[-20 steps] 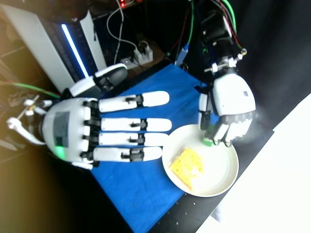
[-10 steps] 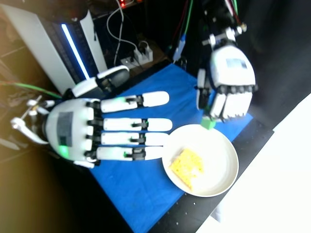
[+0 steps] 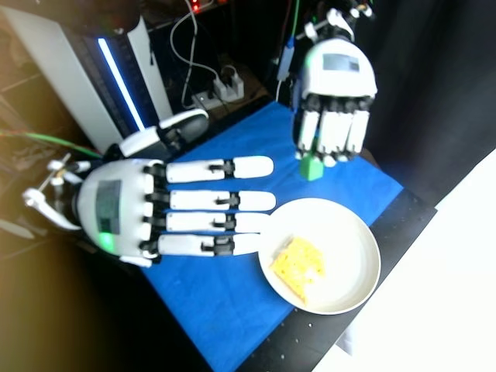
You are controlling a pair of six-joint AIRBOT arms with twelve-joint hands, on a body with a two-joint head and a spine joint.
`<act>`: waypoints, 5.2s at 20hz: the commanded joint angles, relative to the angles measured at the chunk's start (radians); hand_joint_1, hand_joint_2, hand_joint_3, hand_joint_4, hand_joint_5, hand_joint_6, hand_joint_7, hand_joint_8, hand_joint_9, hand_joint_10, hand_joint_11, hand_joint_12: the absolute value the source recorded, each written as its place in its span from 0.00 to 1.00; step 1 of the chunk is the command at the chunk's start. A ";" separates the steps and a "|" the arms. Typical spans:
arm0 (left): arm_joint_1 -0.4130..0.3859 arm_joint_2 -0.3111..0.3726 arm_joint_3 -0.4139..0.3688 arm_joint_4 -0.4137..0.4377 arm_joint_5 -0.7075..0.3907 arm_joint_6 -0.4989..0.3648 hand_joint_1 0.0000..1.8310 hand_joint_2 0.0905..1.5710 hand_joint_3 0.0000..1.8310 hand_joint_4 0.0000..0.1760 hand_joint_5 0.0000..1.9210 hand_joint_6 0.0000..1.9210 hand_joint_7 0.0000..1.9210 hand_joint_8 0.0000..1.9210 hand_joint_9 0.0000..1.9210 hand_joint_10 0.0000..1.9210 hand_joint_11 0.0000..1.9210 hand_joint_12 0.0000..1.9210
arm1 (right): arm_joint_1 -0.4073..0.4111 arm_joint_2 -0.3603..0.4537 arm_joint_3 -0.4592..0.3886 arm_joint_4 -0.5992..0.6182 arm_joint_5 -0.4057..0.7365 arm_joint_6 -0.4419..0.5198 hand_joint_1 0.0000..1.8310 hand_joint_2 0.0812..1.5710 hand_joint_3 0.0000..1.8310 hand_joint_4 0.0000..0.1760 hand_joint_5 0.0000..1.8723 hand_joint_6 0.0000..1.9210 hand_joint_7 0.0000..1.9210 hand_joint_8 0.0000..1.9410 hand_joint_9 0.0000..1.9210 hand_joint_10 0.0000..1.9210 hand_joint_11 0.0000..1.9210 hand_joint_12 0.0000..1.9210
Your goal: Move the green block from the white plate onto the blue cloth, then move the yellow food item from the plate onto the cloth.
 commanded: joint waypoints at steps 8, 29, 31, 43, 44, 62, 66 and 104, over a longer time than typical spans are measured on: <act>0.072 0.040 -0.050 -0.020 -0.132 -0.027 0.74 0.73 0.00 0.00 0.49 0.43 0.44 0.64 0.41 0.75 0.42 0.67 | 0.001 -0.005 0.000 0.018 0.123 0.007 0.15 0.56 0.00 0.28 0.06 0.00 0.18 0.01 0.16 0.00 0.00 0.47; 0.190 -0.067 0.015 0.028 -0.074 -0.105 0.69 0.70 0.00 0.00 0.50 0.40 0.52 0.63 0.52 0.60 0.38 0.74 | -0.005 -0.011 0.000 0.017 0.123 0.007 0.13 0.57 0.00 0.42 0.07 0.00 0.17 0.00 0.16 0.00 0.00 0.44; 0.193 -0.071 0.018 0.028 -0.077 -0.111 0.69 0.71 0.00 0.00 0.49 0.41 0.52 0.64 0.52 0.60 0.34 0.67 | -0.005 -0.012 0.000 0.017 0.123 0.007 0.13 0.56 0.00 0.38 0.08 0.00 0.17 0.00 0.16 0.00 0.00 0.45; 0.185 -0.018 0.029 -0.133 -0.252 -0.125 0.33 0.58 0.00 0.46 0.20 0.00 0.27 0.00 0.32 0.06 0.10 0.67 | -0.006 -0.012 0.003 0.018 0.123 0.007 0.15 0.53 0.00 0.55 0.06 0.00 0.16 0.00 0.17 0.00 0.00 0.46; 0.184 -0.010 0.030 -0.146 -0.260 -0.125 0.30 0.58 0.00 0.47 0.16 0.00 0.24 0.00 0.31 0.05 0.10 0.66 | -0.006 -0.012 0.007 0.018 0.123 0.007 0.15 0.53 0.00 0.52 0.05 0.00 0.16 0.00 0.16 0.00 0.00 0.46; 0.183 0.039 0.027 -0.479 -0.322 0.179 0.43 0.46 0.00 0.61 0.00 0.00 0.09 0.00 0.12 0.00 0.02 0.33 | 0.246 -0.215 0.398 -0.390 -0.419 0.007 0.27 0.48 0.00 0.36 0.07 0.01 0.07 0.00 0.05 0.00 0.00 0.31; 0.181 0.039 0.017 -0.479 -0.340 0.180 0.40 0.47 0.00 0.57 0.01 0.00 0.11 0.00 0.14 0.00 0.00 0.41 | 0.246 -0.276 0.478 -0.430 -0.523 0.007 0.27 0.50 0.00 0.24 0.07 0.00 0.18 0.00 0.18 0.01 0.00 0.62; 0.155 0.032 0.014 -0.502 -0.339 0.178 0.43 0.49 0.00 0.17 0.08 0.00 0.14 0.00 0.17 0.00 0.00 0.43 | 0.318 -0.405 0.604 -0.587 -0.376 0.007 0.68 0.66 0.00 0.00 0.62 0.29 0.54 0.52 0.46 0.40 0.30 0.76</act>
